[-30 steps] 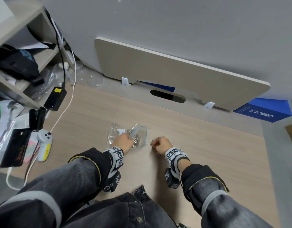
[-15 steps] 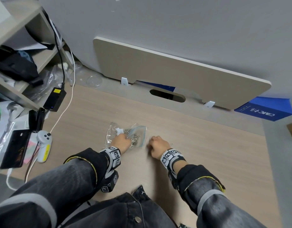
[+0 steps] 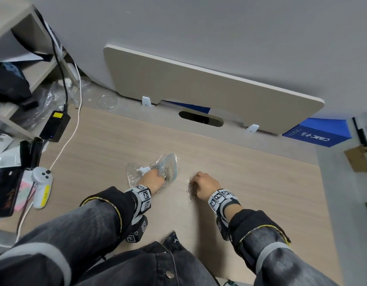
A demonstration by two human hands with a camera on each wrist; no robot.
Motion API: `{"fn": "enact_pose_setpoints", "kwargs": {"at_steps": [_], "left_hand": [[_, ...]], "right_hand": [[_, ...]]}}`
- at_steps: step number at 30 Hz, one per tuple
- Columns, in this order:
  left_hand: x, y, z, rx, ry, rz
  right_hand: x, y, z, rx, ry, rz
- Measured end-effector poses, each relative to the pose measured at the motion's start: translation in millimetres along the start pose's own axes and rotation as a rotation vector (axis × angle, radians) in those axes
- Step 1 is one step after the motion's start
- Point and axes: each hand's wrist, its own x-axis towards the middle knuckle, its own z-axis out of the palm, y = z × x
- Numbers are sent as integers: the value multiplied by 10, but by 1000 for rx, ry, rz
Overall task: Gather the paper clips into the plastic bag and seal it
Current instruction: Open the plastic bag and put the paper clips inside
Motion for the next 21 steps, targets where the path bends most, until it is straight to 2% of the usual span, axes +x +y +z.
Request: {"fn": "enact_pose_setpoints", "kwargs": {"at_steps": [4, 8, 14, 19, 21], "left_hand": [[-57, 32, 24, 5, -5, -2], [-31, 9, 33, -19, -30, -3], [-35, 14, 30, -11, -45, -3], [30, 1, 56, -7, -64, 14], [11, 19, 55, 0, -64, 27]], "right_hand": [[42, 23, -24, 86, 113, 34], [53, -58, -3, 19, 2, -24], [-21, -23, 107, -5, 18, -68], [-64, 94, 32, 101, 202, 90], [-68, 118, 48, 81, 184, 189]]}}
